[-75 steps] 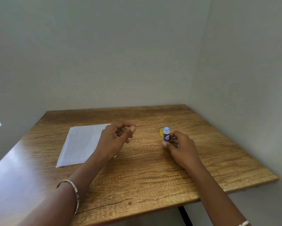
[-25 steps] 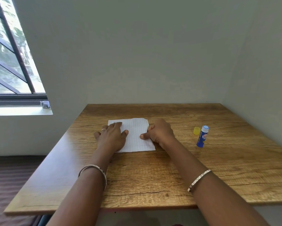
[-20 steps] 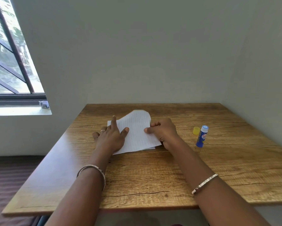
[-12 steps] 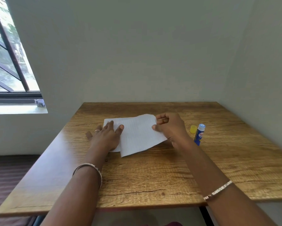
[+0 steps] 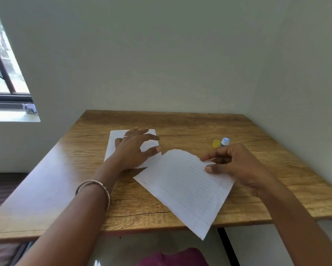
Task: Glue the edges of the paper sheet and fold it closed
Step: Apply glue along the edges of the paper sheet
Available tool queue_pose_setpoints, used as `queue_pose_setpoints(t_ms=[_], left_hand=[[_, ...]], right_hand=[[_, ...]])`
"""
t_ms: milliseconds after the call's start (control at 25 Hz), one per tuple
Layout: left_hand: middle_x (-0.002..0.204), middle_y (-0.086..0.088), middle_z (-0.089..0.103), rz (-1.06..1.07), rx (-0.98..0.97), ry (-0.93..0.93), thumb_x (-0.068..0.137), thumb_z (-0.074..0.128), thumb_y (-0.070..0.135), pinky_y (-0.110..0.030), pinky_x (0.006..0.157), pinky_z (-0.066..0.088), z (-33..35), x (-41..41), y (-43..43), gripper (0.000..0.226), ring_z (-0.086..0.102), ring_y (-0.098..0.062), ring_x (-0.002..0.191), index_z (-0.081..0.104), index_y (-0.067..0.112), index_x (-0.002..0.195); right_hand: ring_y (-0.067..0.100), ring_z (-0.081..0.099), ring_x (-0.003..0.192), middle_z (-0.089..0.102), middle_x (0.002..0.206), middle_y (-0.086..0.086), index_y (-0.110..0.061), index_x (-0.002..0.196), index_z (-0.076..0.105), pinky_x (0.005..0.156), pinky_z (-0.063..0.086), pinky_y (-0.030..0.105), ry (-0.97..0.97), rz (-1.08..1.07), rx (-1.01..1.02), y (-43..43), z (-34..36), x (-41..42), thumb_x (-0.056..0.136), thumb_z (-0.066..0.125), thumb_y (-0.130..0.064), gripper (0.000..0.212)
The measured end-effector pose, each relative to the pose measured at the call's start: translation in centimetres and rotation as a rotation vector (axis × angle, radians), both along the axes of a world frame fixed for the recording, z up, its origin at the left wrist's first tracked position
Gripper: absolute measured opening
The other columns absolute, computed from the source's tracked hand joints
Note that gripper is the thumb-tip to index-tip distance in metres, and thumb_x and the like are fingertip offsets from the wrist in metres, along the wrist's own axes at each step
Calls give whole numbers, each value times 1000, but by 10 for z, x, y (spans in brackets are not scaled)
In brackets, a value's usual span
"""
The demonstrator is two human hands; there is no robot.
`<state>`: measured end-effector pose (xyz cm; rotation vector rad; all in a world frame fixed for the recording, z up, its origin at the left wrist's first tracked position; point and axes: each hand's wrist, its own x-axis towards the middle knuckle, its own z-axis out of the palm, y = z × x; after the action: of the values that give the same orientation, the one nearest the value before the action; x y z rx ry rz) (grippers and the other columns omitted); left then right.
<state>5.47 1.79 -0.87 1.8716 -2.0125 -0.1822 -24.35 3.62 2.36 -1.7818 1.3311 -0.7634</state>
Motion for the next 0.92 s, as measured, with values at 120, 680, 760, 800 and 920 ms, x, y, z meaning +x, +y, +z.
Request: queue_pose_setpoints(t_ms=[120, 680, 760, 800, 920], left_hand=[[162, 15, 26, -196, 33, 37, 88, 53, 66, -60, 115, 7, -2, -10, 3, 44, 5, -15, 154, 51, 57, 131], [156, 20, 34, -263, 47, -87, 54, 18, 102, -57, 114, 6, -10, -24, -1, 87, 9, -13, 152, 54, 63, 123], [154, 21, 38, -261, 43, -111, 56, 18, 101, -56, 113, 8, -9, -24, -1, 87, 13, -13, 150, 54, 63, 124], [152, 20, 40, -258, 42, -126, 61, 23, 98, -55, 112, 10, -7, -24, 1, 80, 17, -12, 149, 54, 62, 125], [147, 20, 47, -265, 23, -163, 78, 41, 82, -52, 109, 14, -3, -27, 1, 57, 27, -11, 144, 54, 58, 128]], right_hand=[[13, 70, 96, 78, 97, -6, -28, 87, 83, 86, 55, 34, 66, -70, -29, 8, -11, -14, 72, 87, -9, 25], [0, 66, 82, 72, 93, -11, -27, 110, 68, 64, 45, 15, 77, -426, -229, -26, -21, -22, 76, 86, -37, 40], [4, 66, 80, 72, 90, -8, -22, 104, 72, 63, 44, 16, 82, -385, -235, -37, -27, -15, 76, 85, -39, 35], [7, 66, 81, 72, 89, -7, -20, 101, 74, 63, 42, 17, 95, -374, -253, -39, -29, -12, 79, 83, -39, 30], [8, 68, 87, 72, 83, -13, -17, 99, 74, 65, 42, 12, 2, -388, -325, -40, -28, -12, 91, 71, -37, 21]])
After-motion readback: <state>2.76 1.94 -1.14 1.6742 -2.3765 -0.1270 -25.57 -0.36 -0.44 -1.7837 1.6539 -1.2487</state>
